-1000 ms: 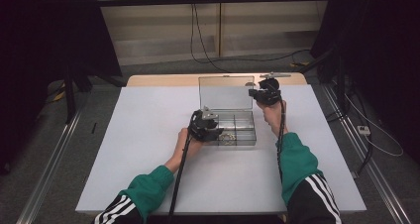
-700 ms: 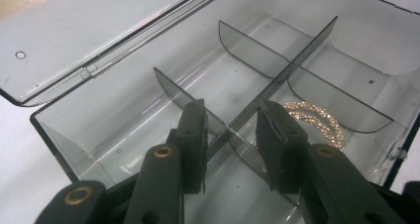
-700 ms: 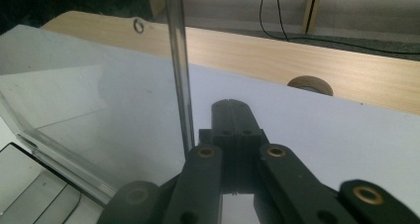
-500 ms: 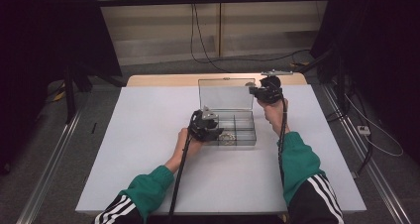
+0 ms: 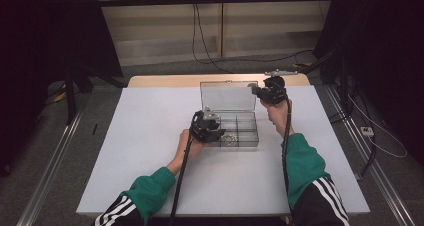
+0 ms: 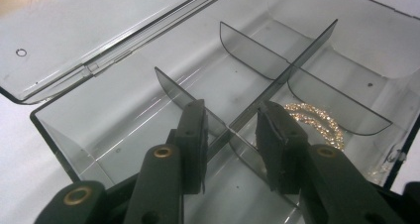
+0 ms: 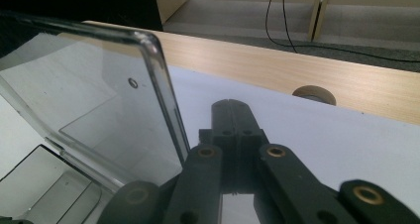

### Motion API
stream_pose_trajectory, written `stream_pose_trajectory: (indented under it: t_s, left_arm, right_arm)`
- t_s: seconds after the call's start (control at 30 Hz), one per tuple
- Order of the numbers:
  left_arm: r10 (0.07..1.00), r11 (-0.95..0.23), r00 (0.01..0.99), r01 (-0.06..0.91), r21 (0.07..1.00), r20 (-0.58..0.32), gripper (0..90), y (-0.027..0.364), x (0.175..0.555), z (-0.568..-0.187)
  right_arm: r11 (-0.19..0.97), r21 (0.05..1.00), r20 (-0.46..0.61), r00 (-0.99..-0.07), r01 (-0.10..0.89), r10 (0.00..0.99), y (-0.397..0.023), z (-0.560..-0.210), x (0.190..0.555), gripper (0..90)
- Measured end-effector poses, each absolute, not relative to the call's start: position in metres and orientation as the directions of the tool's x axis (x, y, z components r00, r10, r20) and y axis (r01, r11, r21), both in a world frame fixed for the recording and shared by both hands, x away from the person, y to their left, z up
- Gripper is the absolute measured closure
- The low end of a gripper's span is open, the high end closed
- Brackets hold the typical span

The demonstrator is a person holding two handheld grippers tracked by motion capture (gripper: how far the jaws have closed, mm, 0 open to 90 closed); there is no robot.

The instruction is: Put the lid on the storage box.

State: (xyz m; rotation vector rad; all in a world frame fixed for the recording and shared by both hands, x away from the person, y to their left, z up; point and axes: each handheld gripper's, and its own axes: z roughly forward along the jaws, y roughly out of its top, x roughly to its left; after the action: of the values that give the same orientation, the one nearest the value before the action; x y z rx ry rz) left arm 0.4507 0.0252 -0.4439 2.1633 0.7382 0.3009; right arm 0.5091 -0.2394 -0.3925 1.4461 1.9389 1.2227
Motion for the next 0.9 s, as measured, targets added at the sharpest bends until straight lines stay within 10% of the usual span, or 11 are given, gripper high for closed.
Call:
stream_pose_trajectory:
  t_s: [0.5, 0.9]
  left_arm:
    - [0.625, -0.483, 0.781, 0.395, 0.782, -0.008, 15.8, 0.068, 0.435, -0.405]
    - [0.674, -0.463, 0.738, 0.43, 0.775, -0.007, 4.2, 0.107, 0.426, -0.4]
  right_arm:
    - [0.073, 0.839, 0.166, -0.382, 0.539, 0.909, -0.241, -0.392, 0.505, 90.0]
    - [0.095, 0.845, 0.153, -0.408, 0.526, 0.9, -0.241, -0.388, 0.493, 90.0]
